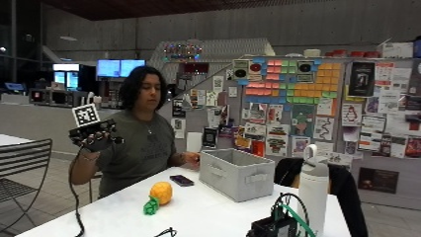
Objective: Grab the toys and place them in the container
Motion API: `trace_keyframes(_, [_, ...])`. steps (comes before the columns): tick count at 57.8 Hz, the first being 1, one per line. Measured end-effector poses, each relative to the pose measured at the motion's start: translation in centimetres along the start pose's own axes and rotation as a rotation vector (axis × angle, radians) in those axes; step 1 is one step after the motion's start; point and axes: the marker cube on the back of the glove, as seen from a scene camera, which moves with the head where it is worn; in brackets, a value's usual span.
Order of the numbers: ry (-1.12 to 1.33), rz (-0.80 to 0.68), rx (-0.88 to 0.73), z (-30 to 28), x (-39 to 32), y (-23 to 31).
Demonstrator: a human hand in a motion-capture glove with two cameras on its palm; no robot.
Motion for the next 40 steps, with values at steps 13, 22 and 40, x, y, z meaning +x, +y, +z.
trace_keyframes(13, [-0.022, 0.001, -0.071, -0.1, -0.7, 0.6])
trace_keyframes(22, [-0.103, -0.093, -0.116, 1.8, -2.9, 0.2])
trace_keyframes(40, [-0.11, -0.312, -0.412, 15.6, -12.3, 4.7])
